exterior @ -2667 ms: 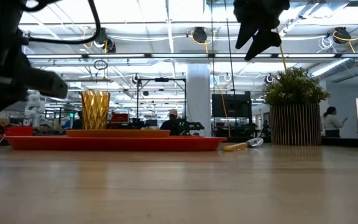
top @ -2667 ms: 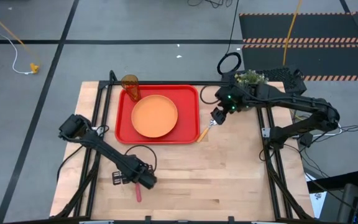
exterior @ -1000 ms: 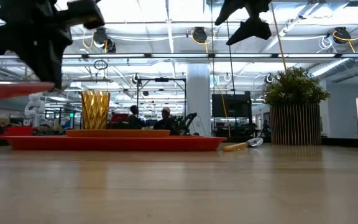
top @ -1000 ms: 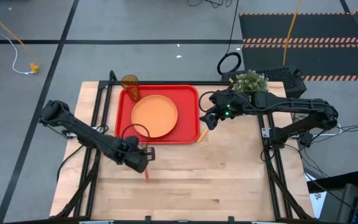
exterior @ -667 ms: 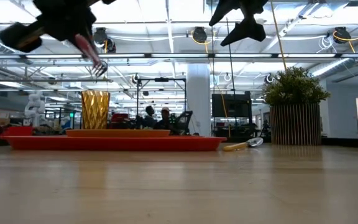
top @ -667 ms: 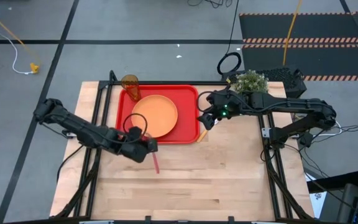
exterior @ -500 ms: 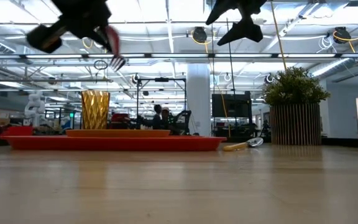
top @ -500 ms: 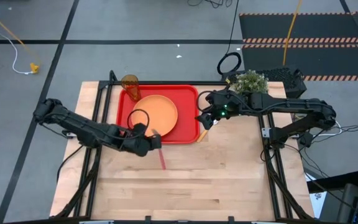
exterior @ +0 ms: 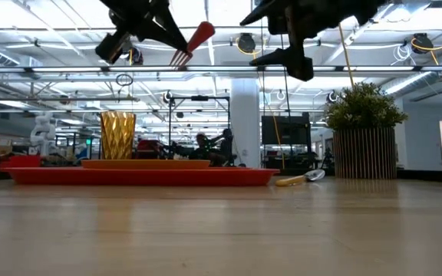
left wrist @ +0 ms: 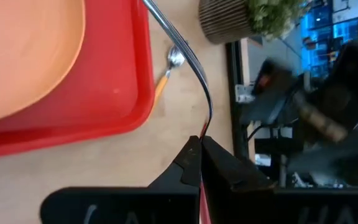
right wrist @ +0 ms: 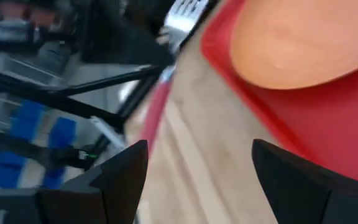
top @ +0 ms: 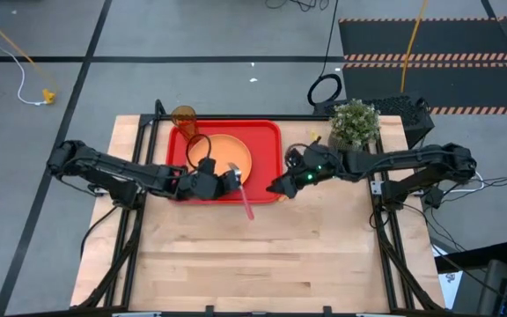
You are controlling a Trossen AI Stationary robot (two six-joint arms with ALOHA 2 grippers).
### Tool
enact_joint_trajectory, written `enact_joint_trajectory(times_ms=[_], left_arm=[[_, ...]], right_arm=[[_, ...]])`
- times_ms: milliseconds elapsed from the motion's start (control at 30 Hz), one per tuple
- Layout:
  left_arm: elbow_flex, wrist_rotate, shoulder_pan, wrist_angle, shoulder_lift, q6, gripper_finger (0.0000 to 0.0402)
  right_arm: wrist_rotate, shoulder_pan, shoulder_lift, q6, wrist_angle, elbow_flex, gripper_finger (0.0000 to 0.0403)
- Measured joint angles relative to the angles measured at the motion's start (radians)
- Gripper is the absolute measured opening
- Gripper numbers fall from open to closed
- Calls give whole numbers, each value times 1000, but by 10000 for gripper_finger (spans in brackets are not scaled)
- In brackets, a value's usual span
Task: Pick and place plate/cup/fork/spoon on tray
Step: Put the pink fork on the red tray to the right of the orange plate
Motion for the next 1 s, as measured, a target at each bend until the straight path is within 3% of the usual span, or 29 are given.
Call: enact_joint_trajectory(times_ms=[233, 533, 733, 867, 1000], left_arm=[[0, -15, 51, 73, 0, 98, 0], [1, -23, 99, 235, 0, 253, 0], [1, -23, 114, 294, 3, 309, 0], [1, -24, 115, 334, 3, 343, 0], [1, -24, 115, 350, 3, 379, 0]], right_arm=[[6, 57, 0, 135, 296, -106, 277], [86, 64, 8, 118, 317, -109, 293], [43, 62, 58, 116, 413, -108, 305], [29, 62, 118, 134, 515, -109, 293], [26, 48, 143, 161, 541, -109, 256]])
